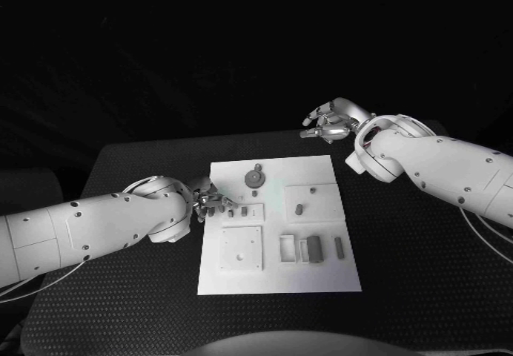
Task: Assemble the parts on the task board
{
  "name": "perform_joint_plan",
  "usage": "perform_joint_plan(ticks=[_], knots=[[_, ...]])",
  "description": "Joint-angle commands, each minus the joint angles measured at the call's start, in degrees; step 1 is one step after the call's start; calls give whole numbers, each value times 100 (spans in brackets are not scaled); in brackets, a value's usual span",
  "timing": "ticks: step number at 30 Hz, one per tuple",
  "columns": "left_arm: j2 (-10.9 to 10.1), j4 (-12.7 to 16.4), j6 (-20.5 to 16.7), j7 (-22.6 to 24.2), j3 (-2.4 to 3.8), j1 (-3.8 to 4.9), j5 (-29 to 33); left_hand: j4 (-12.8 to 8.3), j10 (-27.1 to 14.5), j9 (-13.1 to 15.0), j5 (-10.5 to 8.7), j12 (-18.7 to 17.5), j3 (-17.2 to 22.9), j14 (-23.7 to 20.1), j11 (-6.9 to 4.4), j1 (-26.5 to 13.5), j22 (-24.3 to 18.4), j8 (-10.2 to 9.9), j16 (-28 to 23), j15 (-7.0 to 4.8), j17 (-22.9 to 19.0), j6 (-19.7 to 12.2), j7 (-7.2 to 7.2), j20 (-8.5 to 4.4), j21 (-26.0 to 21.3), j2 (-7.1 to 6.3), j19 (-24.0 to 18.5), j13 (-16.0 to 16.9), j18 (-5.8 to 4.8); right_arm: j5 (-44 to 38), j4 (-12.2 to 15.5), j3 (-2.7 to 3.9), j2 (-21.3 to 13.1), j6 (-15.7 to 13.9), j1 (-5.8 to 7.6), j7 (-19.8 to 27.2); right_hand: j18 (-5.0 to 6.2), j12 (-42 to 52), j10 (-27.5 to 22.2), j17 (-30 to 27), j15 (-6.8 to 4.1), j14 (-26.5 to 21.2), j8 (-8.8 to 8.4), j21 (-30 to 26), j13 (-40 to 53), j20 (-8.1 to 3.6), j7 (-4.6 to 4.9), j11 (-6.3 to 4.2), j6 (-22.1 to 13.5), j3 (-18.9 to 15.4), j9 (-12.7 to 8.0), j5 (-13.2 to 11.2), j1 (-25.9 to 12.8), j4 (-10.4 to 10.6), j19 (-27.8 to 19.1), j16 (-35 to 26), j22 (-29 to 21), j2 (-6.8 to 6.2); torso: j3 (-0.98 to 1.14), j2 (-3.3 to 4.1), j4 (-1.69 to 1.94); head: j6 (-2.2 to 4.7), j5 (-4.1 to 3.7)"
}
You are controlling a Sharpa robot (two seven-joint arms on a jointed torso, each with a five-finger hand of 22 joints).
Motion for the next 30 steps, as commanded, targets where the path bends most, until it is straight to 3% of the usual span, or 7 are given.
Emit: perform_joint_plan(ticks=[1, 7, 15, 20, 27, 30], knots=[[-23, 115, -245, 134, 1, -30, -282, -65, 4, -14, -11, -25, -1, 7, 13, 103, -7, -37, -16, 28, -14, 2, 19, 14, -33, 29, -9, -16, 71, -7, 8, 2, -8, 65, -8, 56, 71, 37, -49, -9, 1, -29, -19, -38, -7, -37, 50, -3, 9, 9, -6, -15, -48, 32, 18, -30, 102, 9, 0, -3, 7, -6, 2], [-69, 234, -374, 122, -9, -93, -729, -159, 26, -34, -11, -29, -16, 25, 8, 183, -8, -69, -16, 33, -37, 52, 14, 24, -47, 12, 16, -42, 78, -7, 10, 2, -11, 65, -13, 55, 71, 38, -49, -9, 1, -29, -19, -38, -8, -36, 51, -3, 8, 8, -6, -15, -48, 33, 18, -30, 102, 9, 2, 2, 0, -4, 14], [-35, 225, -339, 106, -10, -112, -749, -159, 61, -28, -11, -30, -28, 53, -19, 184, -8, -51, -10, 31, -54, 159, -17, 25, -56, 38, 48, -65, 84, -6, 11, 2, -8, 68, -15, 57, 71, 39, -50, -9, 2, -29, -19, -39, -9, -36, 51, -3, 8, 8, -7, -15, -48, 32, 17, -30, 102, 10, 5, 5, -5, -5, 23], [9, 187, -215, 65, -10, -114, -749, -199, 95, -22, -11, -26, -30, 84, -42, 230, -3, -43, 3, 22, -65, 224, -39, 21, -57, 128, 80, -81, 90, -6, 6, 2, -6, 68, -16, 57, 71, 39, -50, -9, 2, -30, -19, -39, -9, -36, 51, -3, 8, 8, -7, -15, -48, 33, 17, -30, 102, 11, 7, 4, -10, -11, 27], [38, 111, -81, 45, -10, -119, -721, -321, 151, -7, -1, -10, -41, 128, -79, 365, 20, -24, 28, 13, -80, 339, -77, 14, -54, 359, 126, -103, 93, -6, 9, 2, -7, 70, -16, 58, 71, 39, -50, -9, 2, -30, -18, -39, -9, -36, 51, -2, 8, 8, -7, -15, -49, 33, 18, -30, 102, 11, 8, 3, -6, -21, 26], [55, 76, -15, 38, -10, -123, -688, -332, 161, -6, 0, -7, -43, 136, -86, 397, 27, -22, 34, 11, -82, 360, -86, 11, -51, 383, 135, -106, 94, -6, 9, 2, -8, 66, -16, 56, 71, 39, -50, -10, 2, -30, -18, -39, -10, -36, 51, -2, 8, 8, -7, -15, -49, 33, 18, -30, 102, 12, 8, 5, -5, -26, 23]])
